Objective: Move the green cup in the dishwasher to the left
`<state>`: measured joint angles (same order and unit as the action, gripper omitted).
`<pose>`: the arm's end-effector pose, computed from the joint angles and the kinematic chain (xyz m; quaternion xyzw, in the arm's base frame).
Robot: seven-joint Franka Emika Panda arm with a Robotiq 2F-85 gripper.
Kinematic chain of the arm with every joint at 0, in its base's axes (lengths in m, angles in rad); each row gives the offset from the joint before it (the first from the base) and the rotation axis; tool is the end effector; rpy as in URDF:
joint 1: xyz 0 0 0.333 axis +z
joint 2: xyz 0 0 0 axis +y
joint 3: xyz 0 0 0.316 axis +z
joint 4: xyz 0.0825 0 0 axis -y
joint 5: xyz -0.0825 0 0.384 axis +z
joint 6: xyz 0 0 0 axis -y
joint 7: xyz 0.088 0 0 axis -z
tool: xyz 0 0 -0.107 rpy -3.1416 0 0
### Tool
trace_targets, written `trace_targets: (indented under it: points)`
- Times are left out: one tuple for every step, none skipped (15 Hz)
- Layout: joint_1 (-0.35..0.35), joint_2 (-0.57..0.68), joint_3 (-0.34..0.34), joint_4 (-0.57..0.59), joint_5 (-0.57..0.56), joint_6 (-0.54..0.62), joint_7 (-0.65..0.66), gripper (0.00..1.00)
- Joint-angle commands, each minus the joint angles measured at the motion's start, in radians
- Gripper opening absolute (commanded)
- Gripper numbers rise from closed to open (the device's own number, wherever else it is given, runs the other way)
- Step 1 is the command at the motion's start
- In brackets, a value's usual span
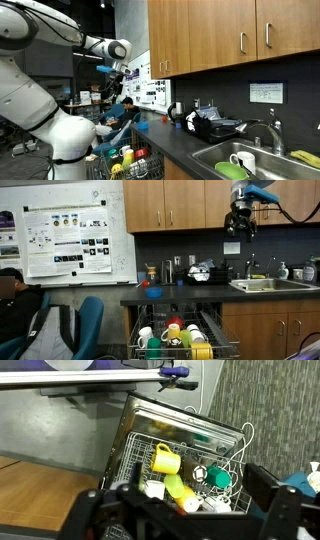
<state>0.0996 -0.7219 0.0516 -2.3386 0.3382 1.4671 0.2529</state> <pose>0.3026 0.0892 0.5754 -0.9843 0.0529 0.1021 0.1342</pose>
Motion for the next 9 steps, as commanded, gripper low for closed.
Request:
trace_targets:
  points:
    - [-0.035, 0.000, 0.023, 0.004, 0.013, -0.009, -0.017, 1.00]
    - [-0.035, 0.000, 0.023, 0.004, 0.013, -0.009, -0.017, 1.00]
    - [-0.035, 0.000, 0.023, 0.004, 0.013, -0.009, -0.017, 1.00]
    - [-0.035, 0.000, 0.023, 0.004, 0.013, -0.009, -0.017, 1.00]
    - [-0.035, 0.000, 0.023, 0.004, 0.013, -0.009, -0.017, 1.00]
    - [-0.035, 0.000, 0.023, 0.004, 0.013, -0.009, -0.017, 1.00]
    - [-0.035, 0.000, 0.023, 0.004, 0.013, -0.009, -0.017, 1.00]
    - [-0.037, 0.004, 0.028, 0.003, 0.008, -0.003, -0.019, 1.00]
    - [-0.038, 0.013, 0.034, 0.004, 0.007, 0.001, -0.027, 1.00]
